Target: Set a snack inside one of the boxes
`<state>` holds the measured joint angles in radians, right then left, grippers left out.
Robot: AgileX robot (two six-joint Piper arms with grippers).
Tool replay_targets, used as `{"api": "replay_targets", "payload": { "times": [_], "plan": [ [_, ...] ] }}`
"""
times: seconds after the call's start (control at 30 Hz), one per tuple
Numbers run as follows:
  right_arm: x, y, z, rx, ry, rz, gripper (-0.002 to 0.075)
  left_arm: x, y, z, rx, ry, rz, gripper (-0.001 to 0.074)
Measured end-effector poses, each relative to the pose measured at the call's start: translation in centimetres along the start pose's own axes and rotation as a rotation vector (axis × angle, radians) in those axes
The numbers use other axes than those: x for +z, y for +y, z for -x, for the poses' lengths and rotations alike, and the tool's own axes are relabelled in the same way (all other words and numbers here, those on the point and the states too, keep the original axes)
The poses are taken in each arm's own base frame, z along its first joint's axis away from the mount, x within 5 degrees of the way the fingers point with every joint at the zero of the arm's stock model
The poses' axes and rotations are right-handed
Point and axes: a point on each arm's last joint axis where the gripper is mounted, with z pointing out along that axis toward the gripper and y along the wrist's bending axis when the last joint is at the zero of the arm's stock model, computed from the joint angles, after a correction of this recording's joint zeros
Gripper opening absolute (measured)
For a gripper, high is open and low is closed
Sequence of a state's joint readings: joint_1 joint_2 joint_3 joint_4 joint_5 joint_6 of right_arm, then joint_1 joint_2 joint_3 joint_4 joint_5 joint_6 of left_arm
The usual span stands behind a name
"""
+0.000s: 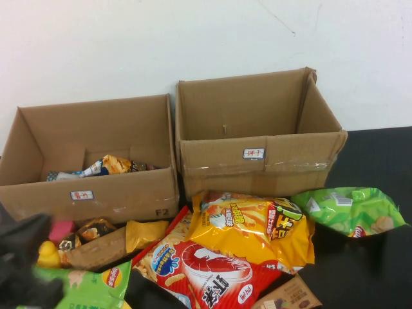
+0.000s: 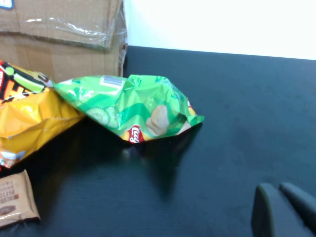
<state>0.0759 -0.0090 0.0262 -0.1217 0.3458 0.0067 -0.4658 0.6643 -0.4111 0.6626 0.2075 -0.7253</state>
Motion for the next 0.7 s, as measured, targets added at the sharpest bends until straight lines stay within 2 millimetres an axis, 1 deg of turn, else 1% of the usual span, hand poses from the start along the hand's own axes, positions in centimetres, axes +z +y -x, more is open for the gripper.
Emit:
{"api": "replay_targets", "payload": {
  "times": [0.1,0.2,0.33,0.5,0.6,0.7],
  "plan": [
    [0.0,0.0,0.0,0.000,0.000,0.000,-0.0001,-1.7,1.2,-1.7,-0.038,-0.027,0.056,-0.0001],
    [0.0,0.0,0.0,0.000,0.000,0.000,-0.0001,-2.9,1.9,-4.4,-0.028,-0.042,0.112,-0.0001],
    [0.0,0.0,0.0,0.000,0.000,0.000,-0.0001,-3.7,2.5,-7.4,-0.020,-0.107,0.197,-0.0001],
    [0.0,0.0,0.0,0.000,0.000,0.000,-0.0001,-4.2,2.8,-10.6,-0.122,-0.186,0.286,-0.0001],
    [0.0,0.0,0.0,0.000,0.000,0.000,-0.0001,-4.8,3.0,-11.2,-0.159,-0.234,0.344,-0.0001],
    [0.0,0.0,0.0,0.000,0.000,0.000,-0.0001,-4.9,3.2,-11.7,-0.182,-0.195,0.387,-0.0001]
  ]
}}
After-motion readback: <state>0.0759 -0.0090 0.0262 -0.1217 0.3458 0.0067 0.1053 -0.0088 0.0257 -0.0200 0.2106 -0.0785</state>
